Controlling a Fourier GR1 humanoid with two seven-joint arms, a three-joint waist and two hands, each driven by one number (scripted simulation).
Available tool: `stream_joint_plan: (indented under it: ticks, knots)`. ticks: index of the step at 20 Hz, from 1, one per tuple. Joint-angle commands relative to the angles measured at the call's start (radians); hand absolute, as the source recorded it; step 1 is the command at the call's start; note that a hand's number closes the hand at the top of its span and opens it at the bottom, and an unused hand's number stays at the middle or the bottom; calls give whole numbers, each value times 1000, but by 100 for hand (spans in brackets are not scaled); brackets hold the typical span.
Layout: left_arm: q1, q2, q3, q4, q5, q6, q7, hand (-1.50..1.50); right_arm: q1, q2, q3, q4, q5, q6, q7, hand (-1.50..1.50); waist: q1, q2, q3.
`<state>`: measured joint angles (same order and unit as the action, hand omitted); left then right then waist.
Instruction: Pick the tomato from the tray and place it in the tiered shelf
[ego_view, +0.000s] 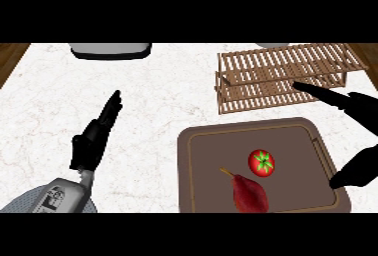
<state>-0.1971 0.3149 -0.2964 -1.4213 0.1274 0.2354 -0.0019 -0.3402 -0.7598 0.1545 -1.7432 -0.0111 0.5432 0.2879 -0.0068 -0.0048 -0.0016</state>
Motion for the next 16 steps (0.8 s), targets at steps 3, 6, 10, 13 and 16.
stream_joint_plan:
  ticks: [3,6,10,13,16]
  knots:
    - [51,-6,29,-5,-11,-60,-36,0,54,49,16,-166,43,36,177,-150,6,3,1]
    - [52,-43,29,-3,-49,-37,-47,0,159,95,19,-273,102,12,169,-150,2,3,2]
    - [32,-58,58,55,-59,-82,-68,0,110,178,38,-343,90,30,325,-150,3,4,1]
    - [60,-73,55,-49,-100,-57,8,0,81,225,32,-279,189,45,277,-150,10,4,2]
    - [4,-113,69,-19,-111,-57,43,0,93,266,53,-270,256,45,279,-150,9,4,2]
